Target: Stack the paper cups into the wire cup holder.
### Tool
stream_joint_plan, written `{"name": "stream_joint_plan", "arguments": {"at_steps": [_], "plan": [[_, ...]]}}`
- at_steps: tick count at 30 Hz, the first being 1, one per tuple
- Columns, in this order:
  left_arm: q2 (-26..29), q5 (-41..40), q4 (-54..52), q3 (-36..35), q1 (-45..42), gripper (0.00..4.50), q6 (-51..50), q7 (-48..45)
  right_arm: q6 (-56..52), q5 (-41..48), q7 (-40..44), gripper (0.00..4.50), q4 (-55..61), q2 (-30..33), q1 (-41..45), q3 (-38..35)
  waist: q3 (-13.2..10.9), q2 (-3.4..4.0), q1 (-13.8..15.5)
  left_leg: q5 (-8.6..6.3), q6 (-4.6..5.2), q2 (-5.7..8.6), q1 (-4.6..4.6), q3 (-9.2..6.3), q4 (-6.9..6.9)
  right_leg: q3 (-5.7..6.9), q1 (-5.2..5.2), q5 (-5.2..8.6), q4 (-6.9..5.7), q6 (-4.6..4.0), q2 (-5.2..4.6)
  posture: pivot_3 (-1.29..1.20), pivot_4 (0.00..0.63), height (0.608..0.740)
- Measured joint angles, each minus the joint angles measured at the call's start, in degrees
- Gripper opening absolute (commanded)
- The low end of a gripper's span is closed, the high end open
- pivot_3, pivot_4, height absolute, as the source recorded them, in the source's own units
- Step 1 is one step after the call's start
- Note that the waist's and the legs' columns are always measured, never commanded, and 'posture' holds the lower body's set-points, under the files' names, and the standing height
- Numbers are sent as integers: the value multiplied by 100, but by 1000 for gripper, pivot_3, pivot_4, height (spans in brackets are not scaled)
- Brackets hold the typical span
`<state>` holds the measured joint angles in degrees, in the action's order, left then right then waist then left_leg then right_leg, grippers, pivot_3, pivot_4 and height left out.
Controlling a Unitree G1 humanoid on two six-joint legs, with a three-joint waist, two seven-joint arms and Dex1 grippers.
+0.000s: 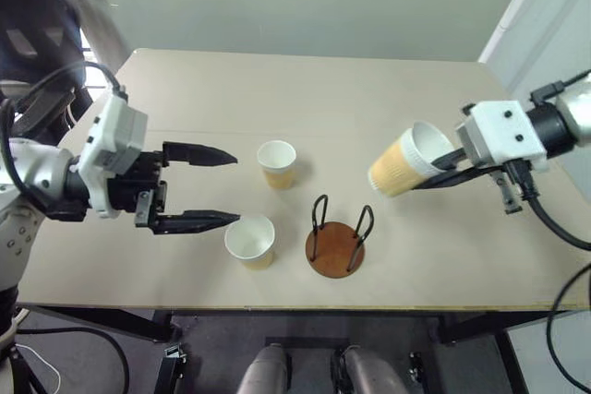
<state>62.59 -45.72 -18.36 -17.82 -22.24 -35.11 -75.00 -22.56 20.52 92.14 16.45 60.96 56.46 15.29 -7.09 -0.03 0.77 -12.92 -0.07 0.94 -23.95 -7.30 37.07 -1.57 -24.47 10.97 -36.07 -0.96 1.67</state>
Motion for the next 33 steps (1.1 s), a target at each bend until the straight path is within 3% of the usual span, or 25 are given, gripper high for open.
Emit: {"name": "stream_joint_plan", "arguments": {"at_steps": [11,23,32,33], "plan": [[93,-50,-320,-237,439,4500,-68,45,979,12,13,38,-339,-496,563,1285,-1,1,-17,-7,-5,-5,-5,0,-1,6,-11,3,-11,-33,0,0,150,740],[137,-261,-728,-832,945,4500,-299,298,1461,-180,13,38,-721,-725,597,1739,0,1,-18,-8,-24,-6,4,1,1,6,-24,35,-61,-95,0,0,150,740],[153,-270,-755,-866,1008,4500,-302,413,1585,-289,13,38,-826,-919,597,1758,0,1,-23,-11,-39,-11,11,2,0,7,-31,47,-85,-115,2,0,150,740],[154,-269,-755,-866,1008,4500,-301,417,1584,-292,13,209,-826,-935,597,1758,0,1,-23,-12,-41,-11,11,2,0,7,-31,47,-84,-115,3,0,150,740]]}}
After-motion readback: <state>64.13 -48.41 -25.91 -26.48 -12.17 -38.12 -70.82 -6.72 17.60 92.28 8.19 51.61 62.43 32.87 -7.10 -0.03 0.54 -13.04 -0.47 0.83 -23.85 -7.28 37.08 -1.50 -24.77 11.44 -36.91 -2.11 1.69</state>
